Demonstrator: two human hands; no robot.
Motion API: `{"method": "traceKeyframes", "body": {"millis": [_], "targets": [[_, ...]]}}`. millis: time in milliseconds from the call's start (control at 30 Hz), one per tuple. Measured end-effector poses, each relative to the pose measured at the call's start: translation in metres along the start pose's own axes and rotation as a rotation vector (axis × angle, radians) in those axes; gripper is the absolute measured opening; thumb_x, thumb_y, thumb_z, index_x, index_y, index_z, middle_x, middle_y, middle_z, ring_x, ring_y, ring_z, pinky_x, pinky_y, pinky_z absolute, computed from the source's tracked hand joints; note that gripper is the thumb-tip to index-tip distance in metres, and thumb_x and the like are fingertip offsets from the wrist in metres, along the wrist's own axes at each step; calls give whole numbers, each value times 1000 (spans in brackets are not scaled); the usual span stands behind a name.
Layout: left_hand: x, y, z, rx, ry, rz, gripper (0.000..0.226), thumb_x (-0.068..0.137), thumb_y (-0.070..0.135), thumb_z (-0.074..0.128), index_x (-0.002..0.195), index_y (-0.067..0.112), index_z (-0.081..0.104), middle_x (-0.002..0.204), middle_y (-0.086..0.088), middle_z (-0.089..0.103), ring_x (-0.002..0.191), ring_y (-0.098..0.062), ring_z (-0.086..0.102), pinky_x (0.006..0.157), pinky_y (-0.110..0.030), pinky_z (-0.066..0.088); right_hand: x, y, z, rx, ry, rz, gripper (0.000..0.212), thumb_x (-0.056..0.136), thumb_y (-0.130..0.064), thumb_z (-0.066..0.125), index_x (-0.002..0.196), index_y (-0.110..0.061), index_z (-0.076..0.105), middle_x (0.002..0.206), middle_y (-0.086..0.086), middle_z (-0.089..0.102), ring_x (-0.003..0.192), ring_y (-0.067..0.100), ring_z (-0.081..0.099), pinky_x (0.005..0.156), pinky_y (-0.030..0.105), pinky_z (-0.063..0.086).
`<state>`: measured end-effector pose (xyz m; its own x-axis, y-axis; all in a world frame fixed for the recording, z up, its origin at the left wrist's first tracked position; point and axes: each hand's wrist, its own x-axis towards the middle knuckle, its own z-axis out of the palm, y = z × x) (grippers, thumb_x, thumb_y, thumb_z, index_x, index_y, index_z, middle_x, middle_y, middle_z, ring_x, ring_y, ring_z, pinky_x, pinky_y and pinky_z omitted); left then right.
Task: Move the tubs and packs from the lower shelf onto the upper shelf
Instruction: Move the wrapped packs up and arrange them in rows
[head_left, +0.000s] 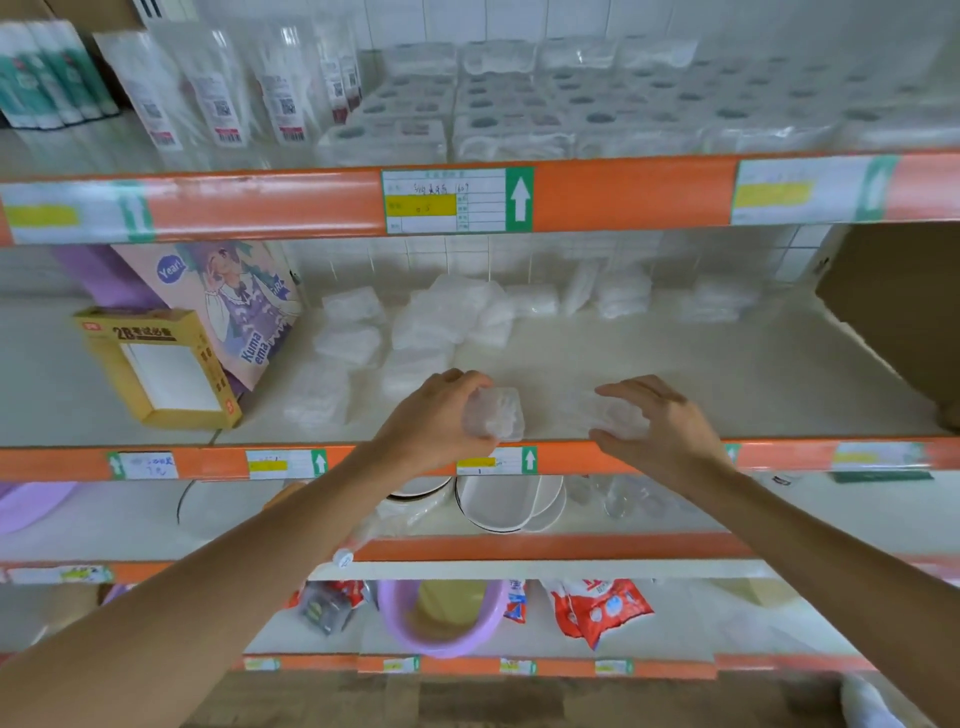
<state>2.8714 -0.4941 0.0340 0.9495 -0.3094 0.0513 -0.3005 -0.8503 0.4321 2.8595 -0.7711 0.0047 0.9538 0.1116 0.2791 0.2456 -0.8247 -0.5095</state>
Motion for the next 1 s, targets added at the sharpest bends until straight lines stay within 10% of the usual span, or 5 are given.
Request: {"method": "traceKeyframes", "body": {"millis": [567,1000], "targets": [[-48,63,-82,8,38,112,62,72,50,79,125,30,55,116,17,59,109,-6,52,93,-25,43,-40,-40,-112,-92,72,-246,46,73,-43,80,116,-38,66,112,-18,57,99,5,56,79,34,55],[-60,122,-181,65,129,325,63,64,70,71,118,40,58,108,25,60,99,3,56,88,-25,48,-25,-98,-216,-115,240,-406,46,72,-58,67,112,-35,66,108,-21,59,99,-8,51,81,11,44]]}}
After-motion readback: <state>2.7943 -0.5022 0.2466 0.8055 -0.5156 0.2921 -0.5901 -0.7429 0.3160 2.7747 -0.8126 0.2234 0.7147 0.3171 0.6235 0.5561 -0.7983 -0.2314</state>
